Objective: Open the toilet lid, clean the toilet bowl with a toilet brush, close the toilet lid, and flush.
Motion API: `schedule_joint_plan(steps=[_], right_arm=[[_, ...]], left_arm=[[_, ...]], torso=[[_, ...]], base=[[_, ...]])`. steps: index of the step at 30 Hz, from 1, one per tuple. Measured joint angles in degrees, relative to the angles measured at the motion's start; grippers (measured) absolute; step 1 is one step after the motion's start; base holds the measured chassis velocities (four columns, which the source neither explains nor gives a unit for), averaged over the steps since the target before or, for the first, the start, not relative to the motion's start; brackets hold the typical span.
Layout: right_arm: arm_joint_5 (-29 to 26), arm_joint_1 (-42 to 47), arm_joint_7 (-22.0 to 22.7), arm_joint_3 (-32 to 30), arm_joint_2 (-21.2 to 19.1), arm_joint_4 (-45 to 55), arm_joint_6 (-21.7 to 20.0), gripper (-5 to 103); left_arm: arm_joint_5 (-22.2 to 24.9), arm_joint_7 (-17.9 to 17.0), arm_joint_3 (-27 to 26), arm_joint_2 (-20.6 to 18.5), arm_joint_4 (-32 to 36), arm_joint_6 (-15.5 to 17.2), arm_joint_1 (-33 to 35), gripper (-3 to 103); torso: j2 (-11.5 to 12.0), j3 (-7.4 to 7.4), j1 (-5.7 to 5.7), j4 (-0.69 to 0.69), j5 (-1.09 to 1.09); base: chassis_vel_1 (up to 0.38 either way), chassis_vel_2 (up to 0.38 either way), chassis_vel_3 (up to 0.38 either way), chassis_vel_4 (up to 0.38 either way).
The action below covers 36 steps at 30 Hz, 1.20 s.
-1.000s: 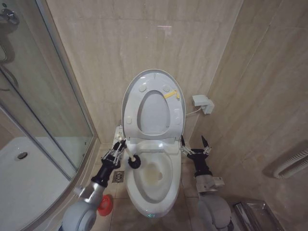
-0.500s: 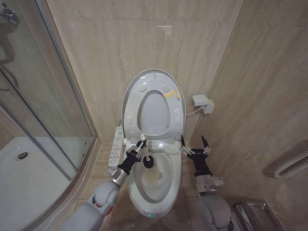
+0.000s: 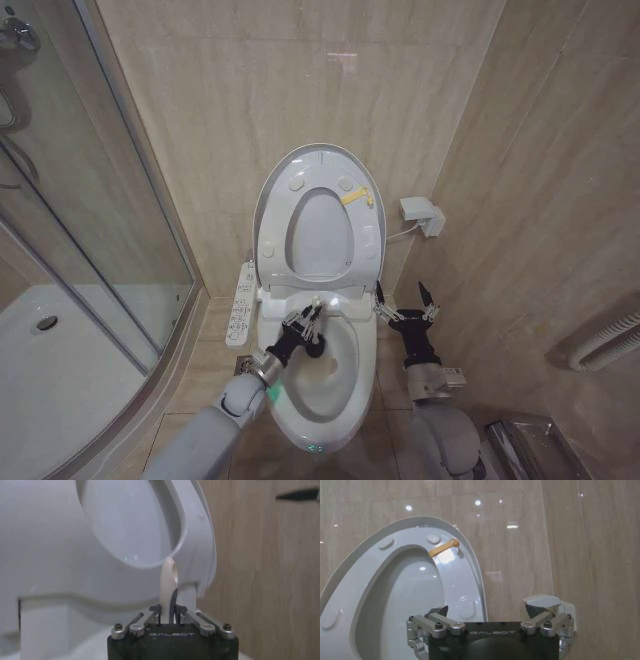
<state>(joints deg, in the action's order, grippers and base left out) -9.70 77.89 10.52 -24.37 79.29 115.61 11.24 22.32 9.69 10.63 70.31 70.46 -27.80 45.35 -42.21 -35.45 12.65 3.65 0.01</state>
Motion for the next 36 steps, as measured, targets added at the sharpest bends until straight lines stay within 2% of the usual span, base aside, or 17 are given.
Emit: schedule_joint_plan(steps=[8, 12, 19, 28, 36], right_arm=[[0.0, 0.0, 0.0, 0.0, 0.0, 0.0, 0.0, 100], [0.0, 0.0, 0.0, 0.0, 0.0, 0.0, 0.0, 100], [0.0, 0.0, 0.0, 0.0, 0.0, 0.0, 0.0, 100], [0.0, 0.0, 0.0, 0.0, 0.0, 0.0, 0.0, 100], [0.0, 0.0, 0.0, 0.0, 0.0, 0.0, 0.0, 100]], left_arm=[[-2.29, 0.79, 0.38, 2.55, -8.01, -2.98, -1.67, 19], [-3.53, 0.84, -0.2, 3.49, -9.27, -3.75, -1.73, 19], [-6.08, -0.39, -1.15, 5.04, -6.04, -4.17, -1.89, 19], [-5.16, -2.27, 0.07, 6.55, -1.26, -2.96, -1.63, 19], [-4.78, -2.19, 1.02, 7.97, -1.44, -3.09, -1.13, 19]], torso=[[0.0, 0.0, 0.0, 0.01, 0.0], [0.0, 0.0, 0.0, 0.0, 0.0], [0.0, 0.0, 0.0, 0.01, 0.0], [-0.01, 0.0, 0.0, 0.01, 0.0], [-0.01, 0.0, 0.0, 0.01, 0.0]], base=[[0.0, 0.0, 0.0, 0.0], [0.0, 0.0, 0.0, 0.0], [0.0, 0.0, 0.0, 0.0], [0.0, 0.0, 0.0, 0.0], [0.0, 0.0, 0.0, 0.0]])
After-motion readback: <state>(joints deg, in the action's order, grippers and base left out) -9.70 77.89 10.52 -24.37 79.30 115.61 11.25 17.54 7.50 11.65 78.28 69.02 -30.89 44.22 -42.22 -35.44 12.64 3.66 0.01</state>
